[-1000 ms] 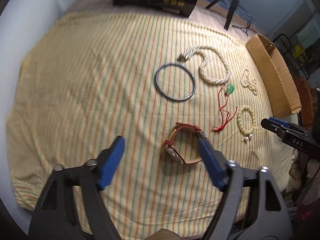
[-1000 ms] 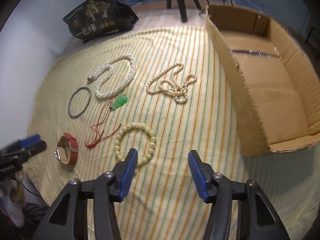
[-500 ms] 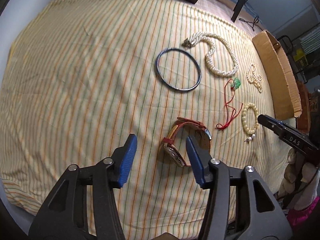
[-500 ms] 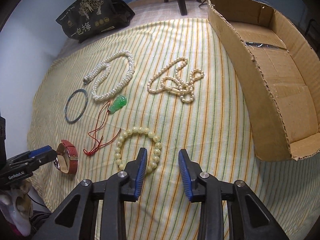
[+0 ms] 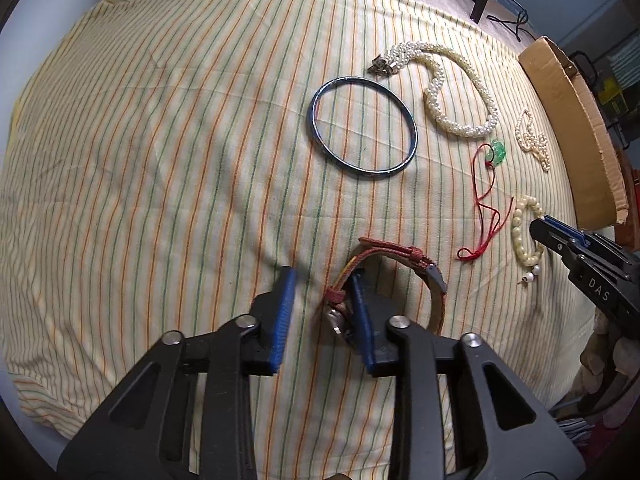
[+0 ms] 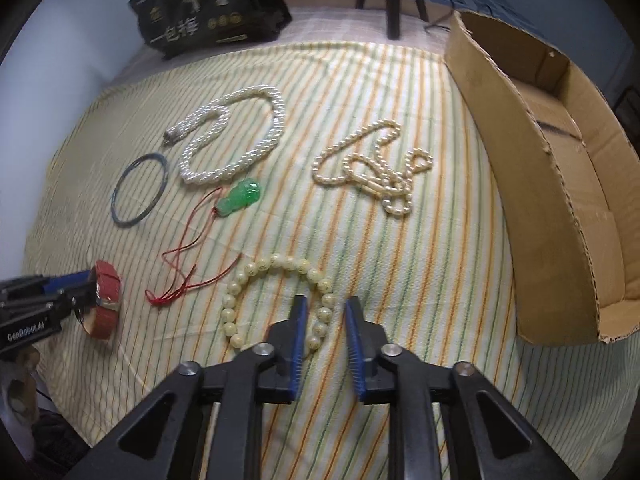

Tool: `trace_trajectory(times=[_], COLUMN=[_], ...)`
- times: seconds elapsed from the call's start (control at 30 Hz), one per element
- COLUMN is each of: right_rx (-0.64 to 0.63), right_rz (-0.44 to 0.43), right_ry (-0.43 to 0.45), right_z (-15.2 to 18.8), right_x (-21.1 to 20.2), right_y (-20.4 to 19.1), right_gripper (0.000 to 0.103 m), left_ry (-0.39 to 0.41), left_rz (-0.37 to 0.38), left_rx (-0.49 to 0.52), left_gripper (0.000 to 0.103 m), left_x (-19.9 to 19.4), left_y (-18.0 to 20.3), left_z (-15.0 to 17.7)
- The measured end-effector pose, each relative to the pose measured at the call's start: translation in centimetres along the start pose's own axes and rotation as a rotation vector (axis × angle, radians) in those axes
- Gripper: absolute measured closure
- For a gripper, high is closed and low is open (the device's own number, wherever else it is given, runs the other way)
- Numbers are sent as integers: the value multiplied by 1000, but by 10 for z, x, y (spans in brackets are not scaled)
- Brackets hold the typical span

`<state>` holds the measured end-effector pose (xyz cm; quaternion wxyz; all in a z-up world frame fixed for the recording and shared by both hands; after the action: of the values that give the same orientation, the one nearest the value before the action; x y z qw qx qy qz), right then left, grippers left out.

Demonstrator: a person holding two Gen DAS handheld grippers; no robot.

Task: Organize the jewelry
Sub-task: 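Close the right gripper on the cream bead bracelet while the left gripper grasps the red-strap watch, then carry the watch in the left gripper and bracelet in the right gripper into the cardboard box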

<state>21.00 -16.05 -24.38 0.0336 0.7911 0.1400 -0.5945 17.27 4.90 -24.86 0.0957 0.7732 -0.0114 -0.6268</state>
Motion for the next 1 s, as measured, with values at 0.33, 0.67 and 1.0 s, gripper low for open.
trace_trajectory(times=[0.33, 0.67, 1.0], right_rx=[30, 33, 14], right_rz=[-69, -109, -139], right_ry=[47, 104, 182], right_z=[-8, -15, -18], right_x=[-11, -29, -68], right_y=[0, -8, -12], right_gripper=[98, 98, 98], left_ry=[33, 80, 157], left_rz=[19, 37, 108], left_rx=[-2, -14, 2], left_gripper=[95, 96, 96], left_x=[-10, -27, -56], left_y=[7, 3, 16], left_z=[-7, -12, -14])
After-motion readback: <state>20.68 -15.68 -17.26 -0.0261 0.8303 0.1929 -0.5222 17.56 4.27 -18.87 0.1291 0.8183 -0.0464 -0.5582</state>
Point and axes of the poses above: each gripper's, at about its wrist camera, not at the fingertips, and x roughly the way its jaws point, y to its right, z to its underside, the point moved 5 cm from there along x, roughly the way its jaws point, and after that the axes turned 1 degree about y, right-handed, at the moved point
